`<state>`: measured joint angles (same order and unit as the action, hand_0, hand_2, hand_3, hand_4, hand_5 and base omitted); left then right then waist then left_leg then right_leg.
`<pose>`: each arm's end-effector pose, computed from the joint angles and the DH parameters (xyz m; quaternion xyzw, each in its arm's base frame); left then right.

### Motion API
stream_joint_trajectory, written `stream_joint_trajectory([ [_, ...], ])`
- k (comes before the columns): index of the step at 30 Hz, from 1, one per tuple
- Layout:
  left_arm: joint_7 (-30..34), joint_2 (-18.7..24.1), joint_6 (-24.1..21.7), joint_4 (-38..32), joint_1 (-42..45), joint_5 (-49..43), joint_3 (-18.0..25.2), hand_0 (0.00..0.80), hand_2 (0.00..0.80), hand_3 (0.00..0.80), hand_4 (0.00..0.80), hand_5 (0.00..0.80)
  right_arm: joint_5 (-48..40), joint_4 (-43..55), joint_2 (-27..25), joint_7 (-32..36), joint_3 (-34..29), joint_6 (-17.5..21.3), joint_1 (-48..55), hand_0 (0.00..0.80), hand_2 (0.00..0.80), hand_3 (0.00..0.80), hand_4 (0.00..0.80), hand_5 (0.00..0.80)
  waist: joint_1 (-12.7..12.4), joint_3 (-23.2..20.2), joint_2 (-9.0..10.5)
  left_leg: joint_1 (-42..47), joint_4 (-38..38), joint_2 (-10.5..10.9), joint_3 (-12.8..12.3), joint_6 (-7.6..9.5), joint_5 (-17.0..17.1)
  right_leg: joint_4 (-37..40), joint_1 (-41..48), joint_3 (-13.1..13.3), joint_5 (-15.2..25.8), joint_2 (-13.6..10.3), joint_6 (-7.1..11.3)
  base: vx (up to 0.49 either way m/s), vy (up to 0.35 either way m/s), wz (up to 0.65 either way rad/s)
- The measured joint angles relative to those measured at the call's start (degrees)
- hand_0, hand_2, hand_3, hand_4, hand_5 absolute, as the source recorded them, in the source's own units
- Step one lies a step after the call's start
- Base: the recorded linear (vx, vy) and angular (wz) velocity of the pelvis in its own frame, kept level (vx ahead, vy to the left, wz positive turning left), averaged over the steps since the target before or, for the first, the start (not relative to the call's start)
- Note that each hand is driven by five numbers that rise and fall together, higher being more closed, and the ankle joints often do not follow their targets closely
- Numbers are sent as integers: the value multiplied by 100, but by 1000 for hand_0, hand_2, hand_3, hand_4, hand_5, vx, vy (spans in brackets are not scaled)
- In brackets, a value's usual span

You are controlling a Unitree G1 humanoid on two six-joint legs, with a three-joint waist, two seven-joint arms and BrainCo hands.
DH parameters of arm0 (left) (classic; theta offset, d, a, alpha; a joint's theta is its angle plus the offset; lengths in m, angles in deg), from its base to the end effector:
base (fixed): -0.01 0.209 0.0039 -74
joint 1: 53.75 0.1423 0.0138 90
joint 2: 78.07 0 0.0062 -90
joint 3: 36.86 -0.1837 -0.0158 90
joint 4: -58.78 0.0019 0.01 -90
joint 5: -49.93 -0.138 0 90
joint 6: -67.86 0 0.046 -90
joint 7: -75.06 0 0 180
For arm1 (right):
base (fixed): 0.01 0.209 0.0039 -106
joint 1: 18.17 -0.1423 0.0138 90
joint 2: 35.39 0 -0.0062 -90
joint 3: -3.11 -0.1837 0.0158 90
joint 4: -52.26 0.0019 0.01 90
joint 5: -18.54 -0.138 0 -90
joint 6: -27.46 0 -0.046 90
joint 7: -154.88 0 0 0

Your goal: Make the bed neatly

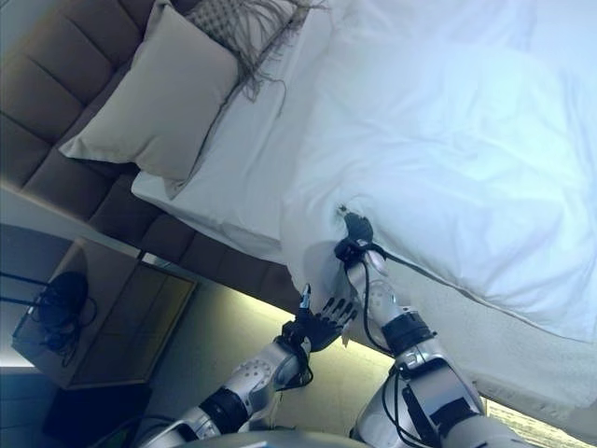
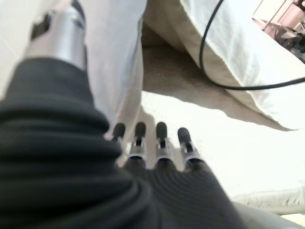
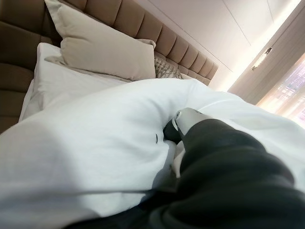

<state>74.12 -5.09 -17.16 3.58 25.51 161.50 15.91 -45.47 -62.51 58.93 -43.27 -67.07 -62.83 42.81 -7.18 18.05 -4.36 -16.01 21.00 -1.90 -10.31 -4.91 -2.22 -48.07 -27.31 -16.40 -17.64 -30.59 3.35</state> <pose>0.1796 0.0343 -0.0315 -0.6862 0.4079 -0.0439 0.6007 0.2867 -0.1113 0.0722 0.3419 0.1344 0.0124 0.9300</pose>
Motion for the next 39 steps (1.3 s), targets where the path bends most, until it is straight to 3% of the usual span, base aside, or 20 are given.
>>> stream_joint_trajectory([
  [6, -10, -2, 11, -19, -73, 0, -164, 0, 0, 0, 0, 0, -179, -3, -6, 3, 41, 0, 4, 800, 800, 800, 800, 800, 20, 0, 0, 1, 1, 2, -1, 0, 0, 0, 0, 0, 1, -1, -1, 15, 5, 0],
  [11, -60, -9, -305, -183, -122, 1, -184, 0, 0, 0, 0, 0, -274, -4, -6, 3, 62, 6, 4, 800, 800, 800, 800, 800, 41, -6, 10, 21, 4, 8, -3, 1, 0, -1, 20, 1, 4, -11, -2, 34, 21, 0],
  [17, -251, -55, -815, -251, -300, 2, -215, 0, 0, 0, 0, 0, -315, 135, -12, 13, 156, 12, 58, 800, 800, 800, 800, 800, 197, -13, 13, 38, -3, 40, -20, 1, -1, -9, 19, 21, 9, -45, 8, 30, 53, 0],
  [26, -232, -81, -1129, -416, -381, 66, -273, 0, 0, 0, 0, 0, -161, 692, -13, 63, 204, 3, 359, 800, 800, 800, 800, 800, 497, -62, -61, 57, -146, 80, -248, 72, 51, -22, -55, 37, 41, -181, 24, -5, 65, 2],
  [34, -540, -86, -2339, -1287, -489, 191, -547, 0, 0, 0, 0, 0, 82, 940, -17, 63, 279, -131, 459, 800, 800, 800, 800, 800, 749, -171, -232, 219, -339, 212, -392, 125, 110, 6, -89, 220, 54, -254, 135, 11, 99, -3],
  [39, -1637, -136, -3589, -2249, -636, 198, -664, 0, 0, 0, 0, 0, 154, 983, -33, 63, 334, -271, 464, 800, 800, 800, 800, 800, 806, -222, -317, 238, -394, 239, -445, 127, 125, 15, -146, 288, 88, -254, 119, -15, 64, -4],
])
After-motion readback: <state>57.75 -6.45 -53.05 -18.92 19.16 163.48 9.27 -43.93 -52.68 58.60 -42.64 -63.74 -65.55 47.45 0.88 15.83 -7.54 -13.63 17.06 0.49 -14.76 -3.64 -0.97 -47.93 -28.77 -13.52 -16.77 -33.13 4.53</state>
